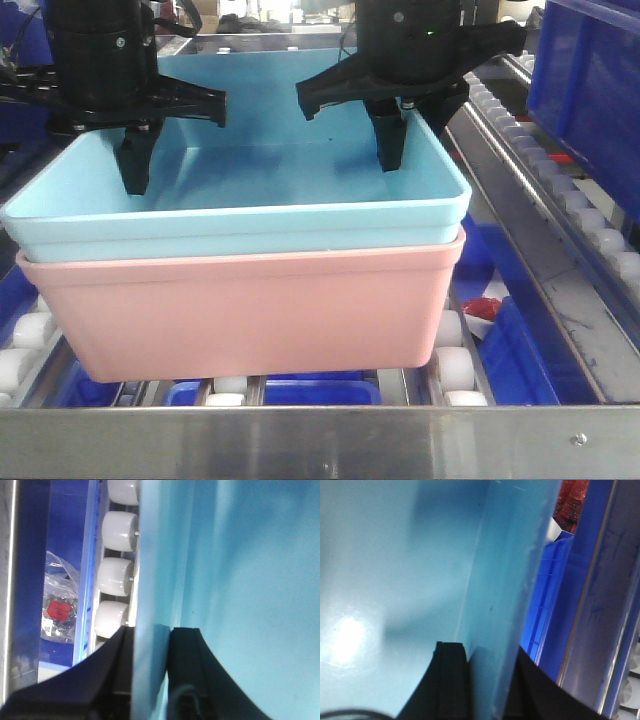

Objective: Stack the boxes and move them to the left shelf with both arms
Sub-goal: 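Open both grippers and raise them out of the light-blue bin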

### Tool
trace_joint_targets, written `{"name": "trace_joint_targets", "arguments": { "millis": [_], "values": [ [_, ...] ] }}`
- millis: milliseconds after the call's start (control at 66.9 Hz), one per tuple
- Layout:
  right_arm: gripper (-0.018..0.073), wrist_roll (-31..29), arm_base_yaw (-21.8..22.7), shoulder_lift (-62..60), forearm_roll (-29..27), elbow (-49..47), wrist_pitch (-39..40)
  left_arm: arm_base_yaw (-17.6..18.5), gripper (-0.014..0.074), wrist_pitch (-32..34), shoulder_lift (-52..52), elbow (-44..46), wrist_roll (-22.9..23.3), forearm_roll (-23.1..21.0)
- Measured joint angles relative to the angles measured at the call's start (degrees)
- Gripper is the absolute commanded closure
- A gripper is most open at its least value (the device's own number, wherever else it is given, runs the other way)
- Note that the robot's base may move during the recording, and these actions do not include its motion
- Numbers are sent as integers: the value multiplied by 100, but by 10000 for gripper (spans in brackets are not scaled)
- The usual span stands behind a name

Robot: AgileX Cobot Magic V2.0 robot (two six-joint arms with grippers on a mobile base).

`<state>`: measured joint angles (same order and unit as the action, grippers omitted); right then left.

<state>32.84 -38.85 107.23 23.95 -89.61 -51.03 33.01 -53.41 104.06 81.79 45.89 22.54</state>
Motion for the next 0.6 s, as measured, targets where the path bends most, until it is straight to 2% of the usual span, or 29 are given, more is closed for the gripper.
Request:
{"name": "trace_joint_targets", "arguments": {
  "millis": [45, 149, 224, 299, 374, 448, 493, 598],
  "values": [
    [405, 0, 0, 0, 0, 0, -11, -6, 592, 0, 0, 11, -54, -26],
    [215, -21, 0, 0, 0, 0, -61, -15, 526, 0, 0, 11, -198, -74],
    [78, -46, -10, 0, -13, 0, -87, -15, 420, 0, 0, 22, -309, -99],
    [-22, -68, -48, 0, -35, -9, -87, -15, 286, 0, 0, 22, -407, -138],
    [-64, -80, -54, 0, -35, -9, -97, -15, 136, -24, 0, 22, -446, -161],
    [-65, -91, -54, 0, -44, -9, -131, -15, 36, 19, 23, 33, -446, -165],
    [-65, -92, -54, 0, -47, -9, -153, -15, 8, 5, 56, 33, -446, -179],
    [-65, -92, -54, 0, -57, -9, -204, -15, 10, -138, 86, 79, -479, -219]
  ]
}}
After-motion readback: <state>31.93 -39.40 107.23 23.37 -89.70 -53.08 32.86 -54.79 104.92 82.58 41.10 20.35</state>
